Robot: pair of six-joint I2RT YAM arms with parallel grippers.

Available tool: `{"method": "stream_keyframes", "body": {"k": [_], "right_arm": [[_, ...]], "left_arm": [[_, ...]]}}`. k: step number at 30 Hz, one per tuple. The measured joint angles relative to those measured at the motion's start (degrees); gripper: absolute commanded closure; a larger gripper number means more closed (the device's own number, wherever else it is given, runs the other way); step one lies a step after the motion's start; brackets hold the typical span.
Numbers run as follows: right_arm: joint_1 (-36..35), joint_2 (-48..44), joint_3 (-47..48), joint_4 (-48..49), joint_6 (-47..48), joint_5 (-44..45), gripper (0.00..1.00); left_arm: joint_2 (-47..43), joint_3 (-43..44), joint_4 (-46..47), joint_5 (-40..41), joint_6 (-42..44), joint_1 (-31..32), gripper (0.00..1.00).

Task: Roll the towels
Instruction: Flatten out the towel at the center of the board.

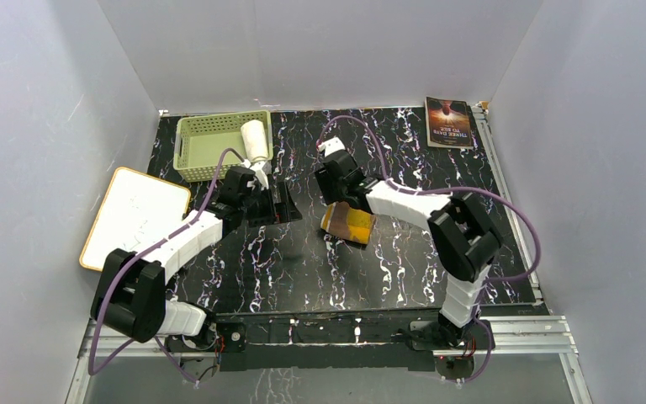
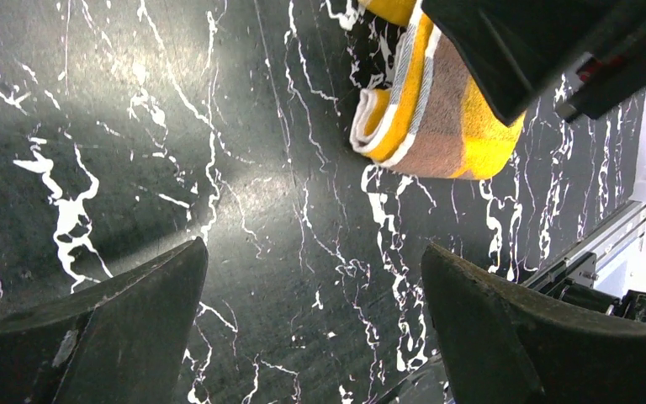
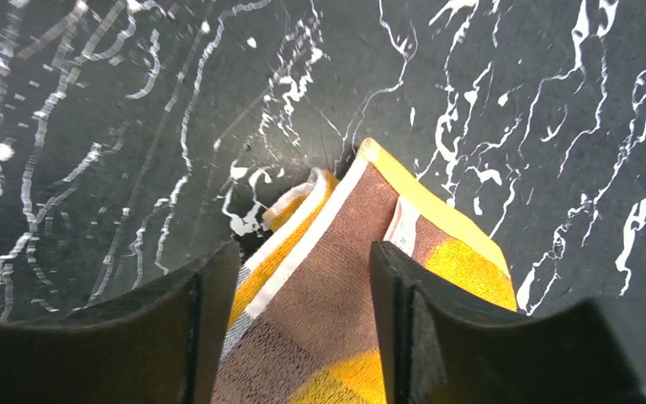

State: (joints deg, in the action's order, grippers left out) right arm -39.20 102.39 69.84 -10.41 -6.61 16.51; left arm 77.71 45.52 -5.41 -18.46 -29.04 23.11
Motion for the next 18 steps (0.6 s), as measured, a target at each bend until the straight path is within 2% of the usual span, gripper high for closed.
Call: {"method": "stream_keyframes", "body": {"k": [5,12,15,18], "right_arm": [[0.3,5.7,4.2,-4.9,-0.4,0.1,0.45],[0.3,7.1,5.9,-7.6,-0.7,1.1,0.5],[0.3,7.1,5.9,-8.8,-1.0,1.5,0.57],[0.3,7.1,5.9,-9.4,-1.1,1.5,0.7]], "left_arm": [[-1.1,-1.5,-0.6,-0.1,0.1,0.0,0.02],[-1.2,-1.6,-0.7,-0.2,0.6,0.0,0.02],[-1.2,-1.6,-0.9,-0.3,0.9,0.0,0.01],[-1.2,-1.6,-1.2,-0.2,1.2,0.0,0.02]]}}
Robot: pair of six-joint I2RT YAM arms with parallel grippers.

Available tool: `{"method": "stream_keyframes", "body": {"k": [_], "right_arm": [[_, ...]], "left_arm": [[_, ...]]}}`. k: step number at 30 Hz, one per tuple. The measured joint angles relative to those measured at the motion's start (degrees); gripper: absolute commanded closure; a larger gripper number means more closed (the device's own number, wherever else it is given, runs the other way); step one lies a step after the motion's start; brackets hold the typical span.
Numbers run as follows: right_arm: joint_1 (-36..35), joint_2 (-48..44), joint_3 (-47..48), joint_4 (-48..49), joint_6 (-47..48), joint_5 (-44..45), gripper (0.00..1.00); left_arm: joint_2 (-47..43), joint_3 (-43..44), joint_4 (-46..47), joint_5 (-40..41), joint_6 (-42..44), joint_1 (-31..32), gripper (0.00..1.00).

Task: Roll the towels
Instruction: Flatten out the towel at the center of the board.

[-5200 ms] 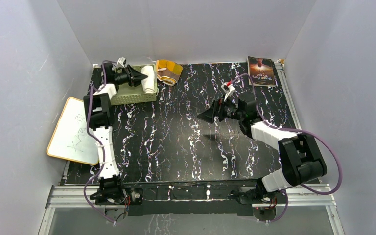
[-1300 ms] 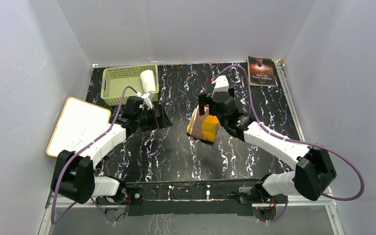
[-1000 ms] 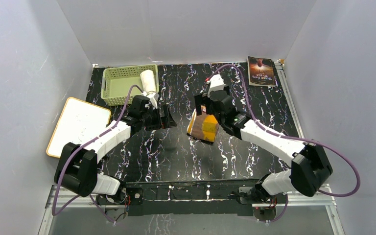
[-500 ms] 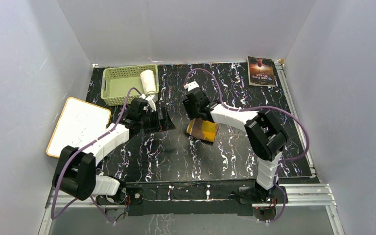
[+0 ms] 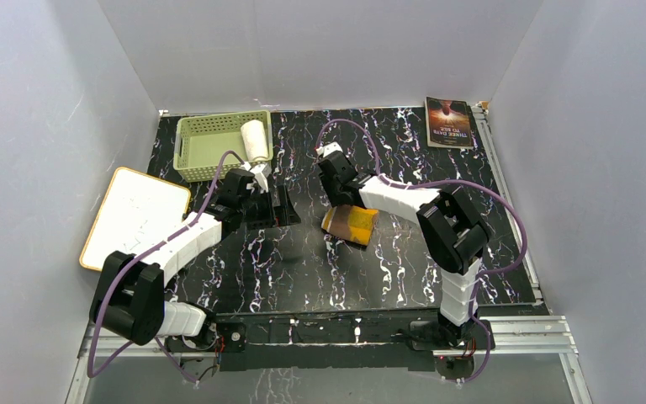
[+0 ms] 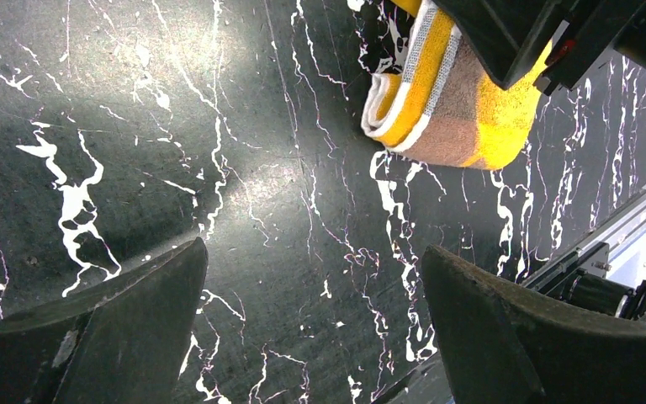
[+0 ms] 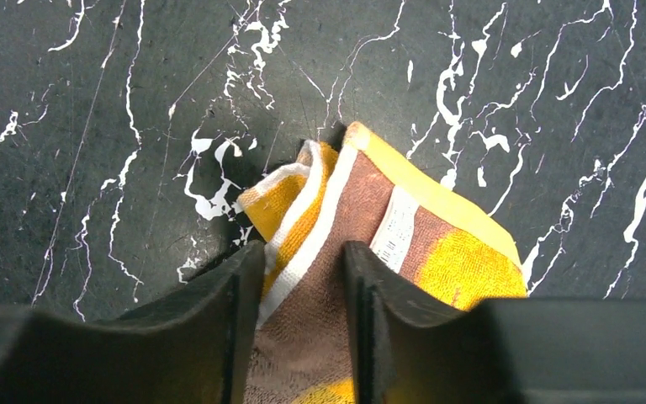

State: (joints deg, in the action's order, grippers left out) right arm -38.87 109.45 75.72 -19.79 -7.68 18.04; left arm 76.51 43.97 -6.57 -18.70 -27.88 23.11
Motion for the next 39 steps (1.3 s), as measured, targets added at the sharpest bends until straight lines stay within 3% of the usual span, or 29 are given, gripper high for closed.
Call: {"method": "stream_keyframes", "body": {"k": [2,9,13,16,20,24,26,29,30,32,36,39], "right_arm": [[0.0,-0.3,-0.1,-0.2,0.0,-0.1,0.78],[0.0,-3.5,-0.7,-1.4,0.0,-1.7,0.78],[0.0,-7.1,-0.9,-2.2,0.0,-3.2,0.91],[-0.1,-10.1,-0.3,-4.0,-0.1,-5.9,0.96],[-2.8,-11.3,6.6,-6.7,-0.1,-7.8,1.0],[-8.6,-11.6,14.7,-6.1,0.1,-9.8,1.0],[-10.9,-13.3,15.8,-3.9,0.1,-11.3,0.88],[-11.3,-17.8,12.8,-0.7,0.2,-11.0,0.4],[-10.9,-19.3,11.3,-0.1,-0.4,-10.4,0.33],[-10.0,-22.7,6.5,2.1,-0.3,-9.0,0.28],[-8.4,-26.7,-4.2,3.6,-0.8,-7.2,0.28],[-7.5,-27.0,-10.7,3.2,-1.5,-6.7,0.28]], "left_arm": [[-0.1,0.0,-0.2,0.0,0.2,0.0,0.02],[-0.2,0.0,-0.6,0.0,0.4,0.0,0.02],[-0.5,0.0,-1.6,0.2,0.9,0.0,0.02],[-0.7,0.3,-3.0,1.0,1.9,0.0,0.02],[-0.9,2.6,-5.7,2.2,3.3,-0.9,0.02],[-3.8,4.9,-6.7,1.7,4.0,-6.1,0.02],[-6.6,6.0,-7.7,1.6,4.5,-8.9,0.02],[-9.7,8.8,-9.0,1.6,5.6,-11.9,0.02],[-10.3,9.5,-9.2,1.6,5.9,-12.1,0.02],[-10.7,9.9,-9.4,1.4,6.6,-12.1,0.02],[-10.4,7.4,-10.1,-0.6,6.9,-12.1,0.02],[-9.5,4.5,-10.6,-2.4,6.9,-12.1,0.08]]}}
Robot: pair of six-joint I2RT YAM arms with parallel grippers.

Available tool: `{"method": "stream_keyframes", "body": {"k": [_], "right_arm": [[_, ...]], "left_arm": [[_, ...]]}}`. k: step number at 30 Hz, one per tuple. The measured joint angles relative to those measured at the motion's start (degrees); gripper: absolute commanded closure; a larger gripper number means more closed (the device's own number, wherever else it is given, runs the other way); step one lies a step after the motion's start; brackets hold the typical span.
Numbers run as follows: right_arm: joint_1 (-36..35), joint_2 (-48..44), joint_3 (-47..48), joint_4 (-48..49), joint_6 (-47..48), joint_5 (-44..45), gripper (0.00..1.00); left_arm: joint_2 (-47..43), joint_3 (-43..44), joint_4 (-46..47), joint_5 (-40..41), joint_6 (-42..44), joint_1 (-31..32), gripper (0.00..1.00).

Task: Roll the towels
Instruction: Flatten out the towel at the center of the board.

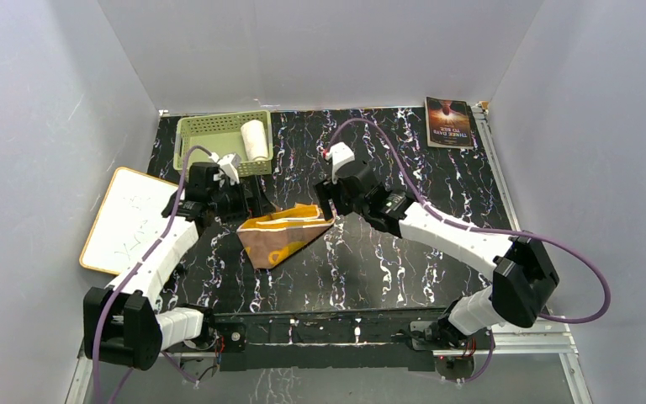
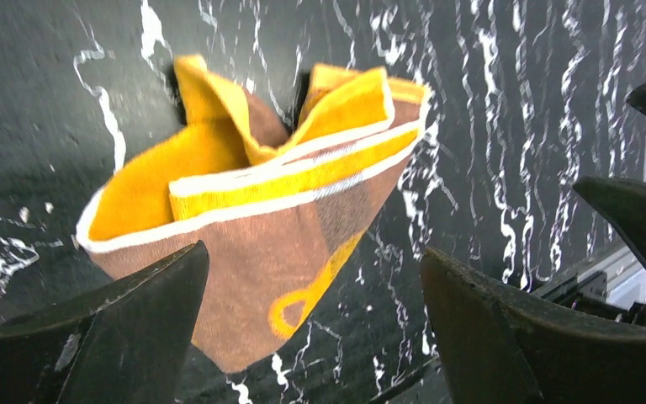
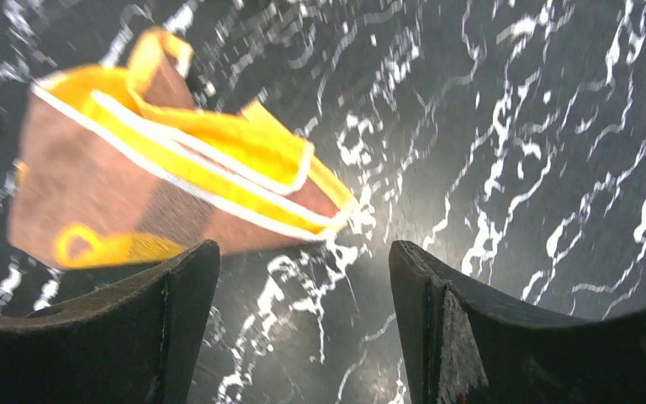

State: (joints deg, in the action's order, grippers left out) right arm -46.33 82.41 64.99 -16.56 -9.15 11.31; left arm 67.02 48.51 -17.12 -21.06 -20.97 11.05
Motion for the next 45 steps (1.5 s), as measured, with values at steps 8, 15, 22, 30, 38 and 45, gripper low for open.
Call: {"method": "stream_keyframes", "body": {"k": [8,15,22,30,38,45], "right_arm": [[1.1,2.2,-3.7,0.5,1.6,-2.4,0.34],[1.3,14.1,0.5,2.8,3.3,-8.4,0.38],[4.7,25.9,6.9,4.9,4.5,-13.6,0.43],[9.3,32.0,12.1,6.3,5.4,-18.1,0.51],[9.1,33.0,12.6,6.6,6.6,-24.5,0.61],[9.0,33.1,12.6,6.6,7.7,-26.7,0.89]], "left_arm": [[1.0,-4.7,-1.6,-2.3,0.0,0.0,0.15],[4.0,-4.9,-1.7,0.2,-0.7,0.0,0.29],[8.8,-4.1,1.5,1.2,-3.2,0.0,0.31],[10.2,-3.2,2.1,2.3,-3.5,0.0,0.31],[10.2,-3.1,2.1,2.7,-3.3,0.0,0.31],[10.2,-3.1,1.6,2.7,-3.0,0.0,0.31]]}}
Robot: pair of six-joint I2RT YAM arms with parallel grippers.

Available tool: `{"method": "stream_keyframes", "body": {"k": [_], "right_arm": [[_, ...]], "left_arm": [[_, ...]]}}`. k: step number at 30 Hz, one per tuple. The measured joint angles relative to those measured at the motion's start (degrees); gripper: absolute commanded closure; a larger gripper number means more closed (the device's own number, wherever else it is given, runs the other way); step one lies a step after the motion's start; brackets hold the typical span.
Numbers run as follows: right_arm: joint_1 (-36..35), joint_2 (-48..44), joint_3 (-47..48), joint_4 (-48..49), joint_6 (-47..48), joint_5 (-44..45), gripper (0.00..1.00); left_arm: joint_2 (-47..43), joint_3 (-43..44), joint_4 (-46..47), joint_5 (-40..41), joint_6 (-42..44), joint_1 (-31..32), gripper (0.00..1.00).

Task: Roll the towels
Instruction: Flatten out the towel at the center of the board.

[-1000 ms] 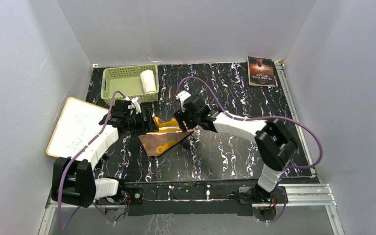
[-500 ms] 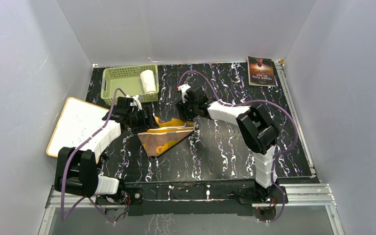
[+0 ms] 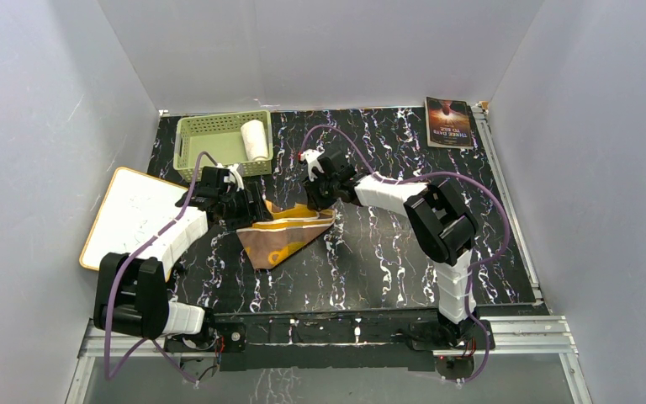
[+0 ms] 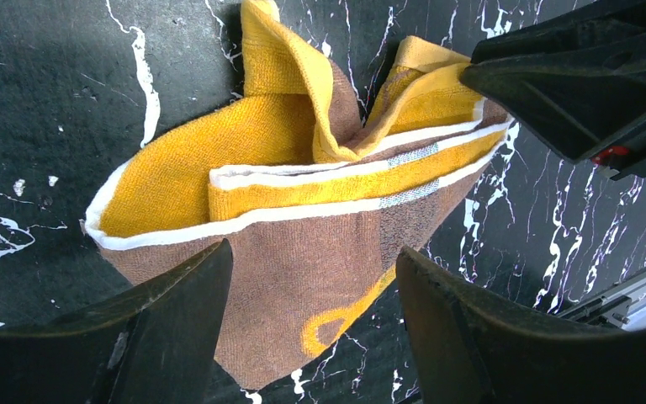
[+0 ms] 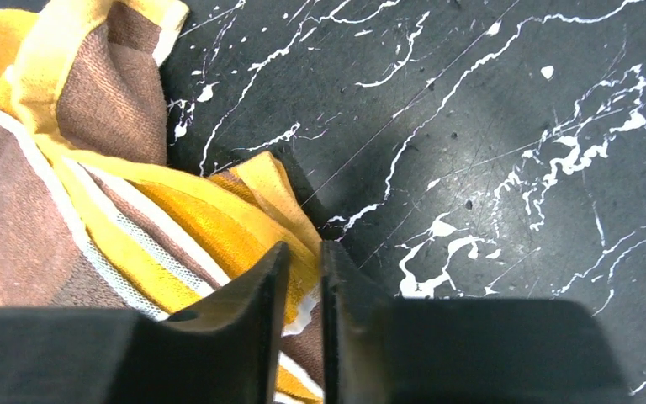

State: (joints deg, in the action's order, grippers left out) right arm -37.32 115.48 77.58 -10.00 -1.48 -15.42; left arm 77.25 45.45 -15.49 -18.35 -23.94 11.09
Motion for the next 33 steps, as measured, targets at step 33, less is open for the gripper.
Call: {"method": "stream_keyframes", "body": {"k": [33], "right_arm": [[0.9,-18.3,-0.1,-5.6,-3.5,3.0,1.0]], "left_arm": [[-4.0,2.6,-5.6,2.3,3.0,-0.1,0.24]]}}
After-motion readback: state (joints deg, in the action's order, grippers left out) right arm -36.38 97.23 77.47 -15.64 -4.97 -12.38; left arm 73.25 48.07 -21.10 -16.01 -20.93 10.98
